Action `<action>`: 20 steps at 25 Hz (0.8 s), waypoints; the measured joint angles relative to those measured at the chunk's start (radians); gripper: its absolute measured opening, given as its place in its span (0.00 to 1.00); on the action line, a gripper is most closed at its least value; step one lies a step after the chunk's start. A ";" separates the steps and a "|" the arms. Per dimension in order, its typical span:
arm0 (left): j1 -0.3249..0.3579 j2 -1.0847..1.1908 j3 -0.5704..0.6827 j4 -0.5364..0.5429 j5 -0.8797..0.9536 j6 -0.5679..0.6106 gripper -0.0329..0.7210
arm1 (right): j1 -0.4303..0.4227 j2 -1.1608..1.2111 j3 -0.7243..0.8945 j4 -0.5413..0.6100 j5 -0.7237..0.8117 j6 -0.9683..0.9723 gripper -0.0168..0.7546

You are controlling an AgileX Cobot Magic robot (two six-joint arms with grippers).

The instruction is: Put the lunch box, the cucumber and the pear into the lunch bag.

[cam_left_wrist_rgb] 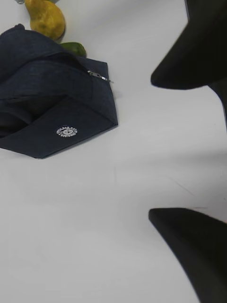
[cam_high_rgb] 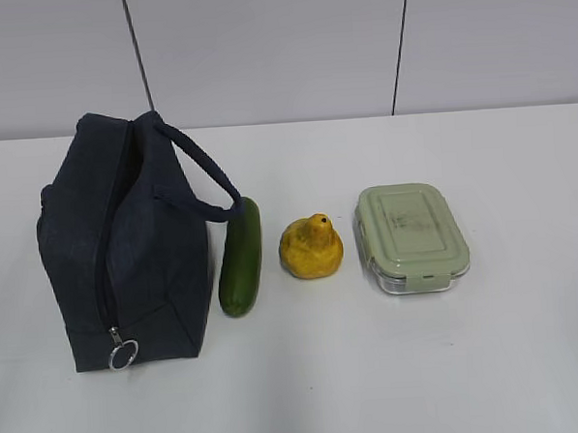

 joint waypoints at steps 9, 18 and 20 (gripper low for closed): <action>0.000 0.000 0.000 0.000 0.000 0.000 0.66 | 0.000 0.000 0.000 0.000 0.000 0.000 0.43; 0.000 0.000 0.000 0.000 0.000 0.000 0.66 | 0.000 0.000 0.000 0.000 0.000 0.000 0.43; 0.000 0.000 0.000 0.000 0.000 0.000 0.66 | 0.000 0.000 0.000 0.000 0.000 0.000 0.43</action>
